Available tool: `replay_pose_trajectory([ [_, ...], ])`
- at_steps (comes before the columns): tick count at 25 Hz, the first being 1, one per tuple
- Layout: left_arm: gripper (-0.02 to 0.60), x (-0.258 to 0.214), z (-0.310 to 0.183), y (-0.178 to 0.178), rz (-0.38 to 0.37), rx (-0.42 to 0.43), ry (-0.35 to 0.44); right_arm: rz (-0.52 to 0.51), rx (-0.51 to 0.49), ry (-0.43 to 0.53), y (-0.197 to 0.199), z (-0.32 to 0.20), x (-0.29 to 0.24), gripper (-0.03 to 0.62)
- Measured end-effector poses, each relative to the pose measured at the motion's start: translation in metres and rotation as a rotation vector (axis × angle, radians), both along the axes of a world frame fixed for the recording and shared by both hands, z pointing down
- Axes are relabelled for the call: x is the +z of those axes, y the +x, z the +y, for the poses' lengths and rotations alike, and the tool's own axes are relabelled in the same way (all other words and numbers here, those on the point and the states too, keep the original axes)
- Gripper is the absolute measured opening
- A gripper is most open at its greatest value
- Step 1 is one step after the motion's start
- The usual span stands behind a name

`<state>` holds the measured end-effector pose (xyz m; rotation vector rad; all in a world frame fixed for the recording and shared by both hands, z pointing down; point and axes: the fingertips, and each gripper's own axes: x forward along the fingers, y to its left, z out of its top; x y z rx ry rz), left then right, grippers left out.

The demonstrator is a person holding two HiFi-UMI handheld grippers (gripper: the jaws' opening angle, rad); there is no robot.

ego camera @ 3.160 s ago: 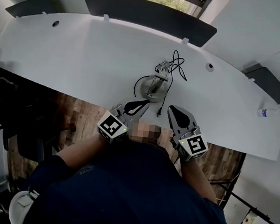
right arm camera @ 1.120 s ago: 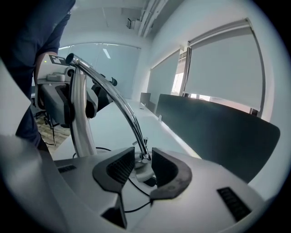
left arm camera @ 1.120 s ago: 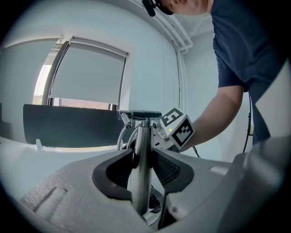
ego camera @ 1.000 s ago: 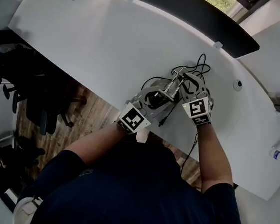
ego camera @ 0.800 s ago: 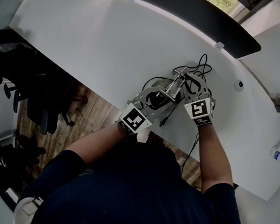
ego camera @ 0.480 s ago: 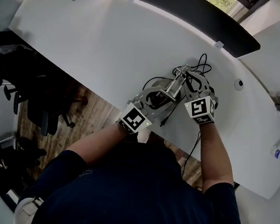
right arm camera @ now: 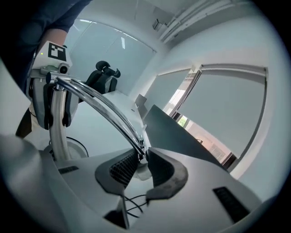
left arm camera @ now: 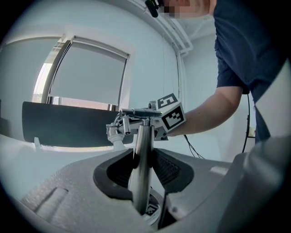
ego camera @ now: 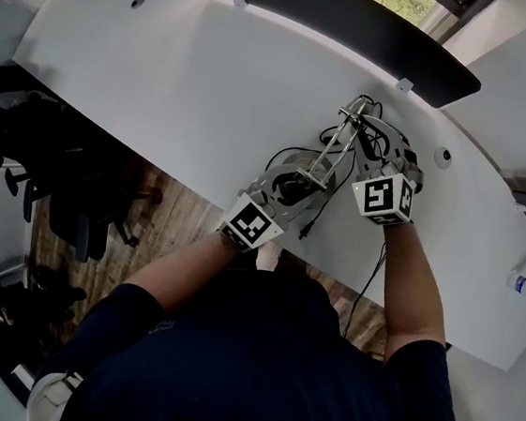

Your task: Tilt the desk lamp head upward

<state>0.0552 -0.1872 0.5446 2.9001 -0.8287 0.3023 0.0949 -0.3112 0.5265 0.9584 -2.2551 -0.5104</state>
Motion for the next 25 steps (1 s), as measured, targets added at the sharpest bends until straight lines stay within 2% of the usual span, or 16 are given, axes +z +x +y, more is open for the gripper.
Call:
replay_pose_trajectory([
  [5,0.132,-0.001,-0.001,-0.002,-0.039,0.008,0.009,0.133,-0.025,0.156,-0.001,-0.003,-0.030,0.075],
  [7,0.132,-0.001,0.000,-0.002,-0.026,0.010,0.007,0.168,-0.029,0.202,-0.001,-0.003,-0.039,0.075],
  [10,0.132,0.000,0.000,-0.001,0.003,0.002,-0.004,0.189,-0.025,0.235,-0.001,-0.003,-0.050,0.077],
  [14,0.132,0.001,0.000,-0.002,-0.025,0.008,0.000,0.207,-0.021,0.272,-0.002,0.000,-0.063,0.081],
  [17,0.132,0.002,0.001,-0.001,-0.005,0.019,-0.019,0.224,-0.020,0.320,-0.004,0.005,-0.080,0.084],
  [25,0.132,0.004,0.001,0.000,-0.027,0.053,-0.044,0.317,-0.024,0.427,-0.011,0.020,-0.113,0.092],
])
